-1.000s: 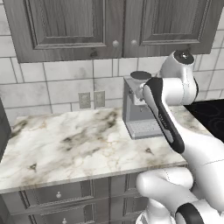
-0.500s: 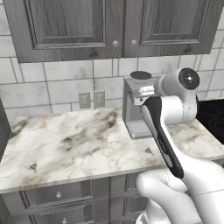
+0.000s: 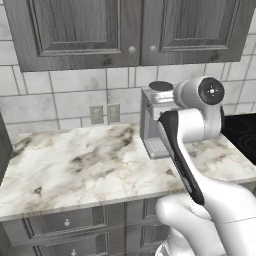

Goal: Open the cabinet, pick the kettle from the cabinet, and place it in the sink.

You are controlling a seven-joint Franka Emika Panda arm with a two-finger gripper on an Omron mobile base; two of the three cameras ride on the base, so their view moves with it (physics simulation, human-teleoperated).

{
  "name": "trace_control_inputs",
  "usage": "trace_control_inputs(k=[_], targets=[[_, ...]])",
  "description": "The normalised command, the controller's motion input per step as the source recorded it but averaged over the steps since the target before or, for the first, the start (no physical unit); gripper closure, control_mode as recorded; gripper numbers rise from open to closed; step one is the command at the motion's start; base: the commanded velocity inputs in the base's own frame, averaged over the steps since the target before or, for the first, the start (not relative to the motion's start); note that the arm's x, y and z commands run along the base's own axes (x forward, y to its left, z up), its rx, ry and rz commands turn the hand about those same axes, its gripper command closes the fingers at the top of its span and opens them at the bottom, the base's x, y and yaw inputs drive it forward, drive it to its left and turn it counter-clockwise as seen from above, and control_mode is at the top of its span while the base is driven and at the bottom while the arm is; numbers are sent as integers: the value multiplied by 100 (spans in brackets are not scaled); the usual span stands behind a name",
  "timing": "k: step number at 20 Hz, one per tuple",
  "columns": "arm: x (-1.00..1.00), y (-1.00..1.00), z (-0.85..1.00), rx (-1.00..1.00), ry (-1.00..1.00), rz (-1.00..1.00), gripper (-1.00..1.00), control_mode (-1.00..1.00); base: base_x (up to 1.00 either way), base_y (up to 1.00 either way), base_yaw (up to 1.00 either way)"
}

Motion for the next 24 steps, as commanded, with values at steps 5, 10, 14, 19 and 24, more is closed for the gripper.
trace_control_inputs(k=[5, 10, 14, 19, 24], targets=[[0, 2, 40, 0, -1, -2, -100, -100, 0, 0, 0], [0, 1, 39, 0, 0, 0, -100, -100, 0, 0, 0], [-1, 0, 37, 1, 0, 0, -100, -100, 0, 0, 0], [0, 0, 32, 2, 0, 0, -100, -100, 0, 0, 0], [5, 3, 28, 1, 0, 0, -100, -100, 0, 0, 0]])
